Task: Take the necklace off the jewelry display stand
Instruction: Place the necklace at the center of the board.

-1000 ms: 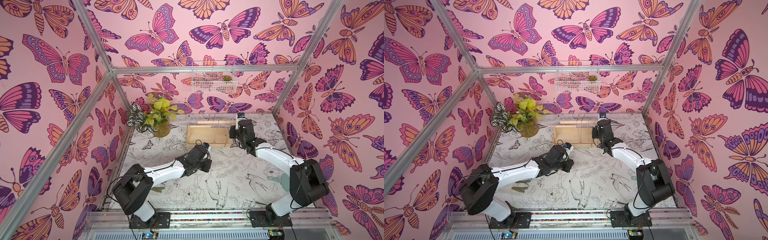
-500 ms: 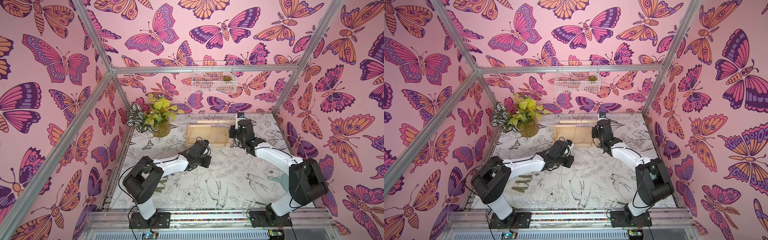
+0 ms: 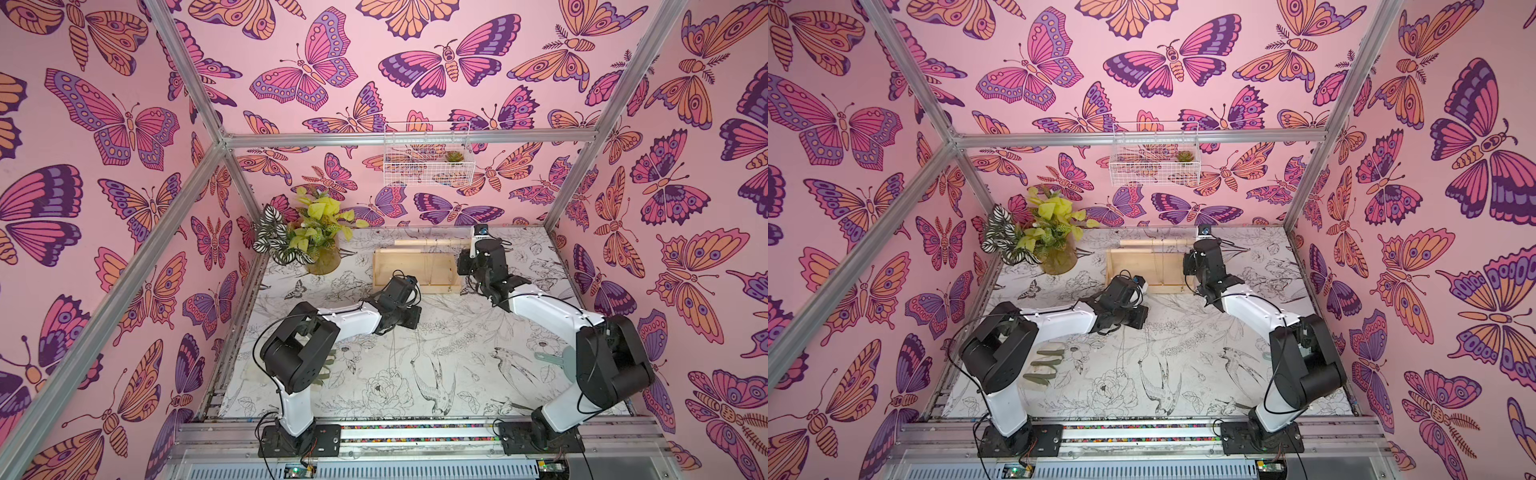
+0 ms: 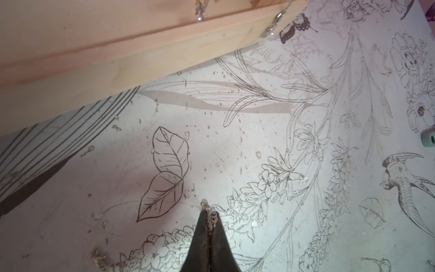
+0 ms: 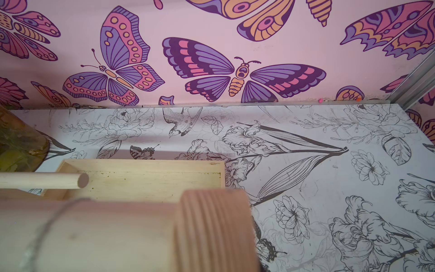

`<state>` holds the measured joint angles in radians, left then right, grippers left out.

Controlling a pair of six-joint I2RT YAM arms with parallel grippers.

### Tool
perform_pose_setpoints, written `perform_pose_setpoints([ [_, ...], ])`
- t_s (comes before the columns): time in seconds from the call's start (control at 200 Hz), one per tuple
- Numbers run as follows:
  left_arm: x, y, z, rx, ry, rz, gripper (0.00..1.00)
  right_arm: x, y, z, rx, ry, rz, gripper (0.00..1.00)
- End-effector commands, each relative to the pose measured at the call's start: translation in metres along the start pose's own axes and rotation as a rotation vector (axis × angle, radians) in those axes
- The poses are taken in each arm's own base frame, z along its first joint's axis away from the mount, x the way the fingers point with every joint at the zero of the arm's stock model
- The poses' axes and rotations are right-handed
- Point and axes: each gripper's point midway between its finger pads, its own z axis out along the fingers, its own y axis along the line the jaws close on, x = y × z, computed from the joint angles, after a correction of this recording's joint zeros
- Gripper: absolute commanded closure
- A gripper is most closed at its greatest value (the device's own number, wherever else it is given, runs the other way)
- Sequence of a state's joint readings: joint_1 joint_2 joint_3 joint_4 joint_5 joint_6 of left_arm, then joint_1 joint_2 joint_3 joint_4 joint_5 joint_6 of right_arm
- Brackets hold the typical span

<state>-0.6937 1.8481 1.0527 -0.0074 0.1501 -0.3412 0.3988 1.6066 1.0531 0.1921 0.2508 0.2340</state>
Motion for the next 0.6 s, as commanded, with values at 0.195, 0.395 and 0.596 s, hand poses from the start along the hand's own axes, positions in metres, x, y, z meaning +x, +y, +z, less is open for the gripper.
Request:
perform_pose_setpoints([
  [0.195,-0.011,0.010,0.011,-0.018,-0.005,0.007,1.00,0.048,-0.004,0.010,0.016,0.153,-0.005,0.84],
  [0.395,-0.015,0.016,0.016,-0.023,-0.004,-0.004,1.00,0.049,-0.005,0.010,0.017,0.154,-0.004,0.84],
  [0.596,-0.013,0.022,0.021,-0.035,0.006,-0.012,0.99,0.047,-0.004,0.010,0.017,0.151,-0.003,0.84],
])
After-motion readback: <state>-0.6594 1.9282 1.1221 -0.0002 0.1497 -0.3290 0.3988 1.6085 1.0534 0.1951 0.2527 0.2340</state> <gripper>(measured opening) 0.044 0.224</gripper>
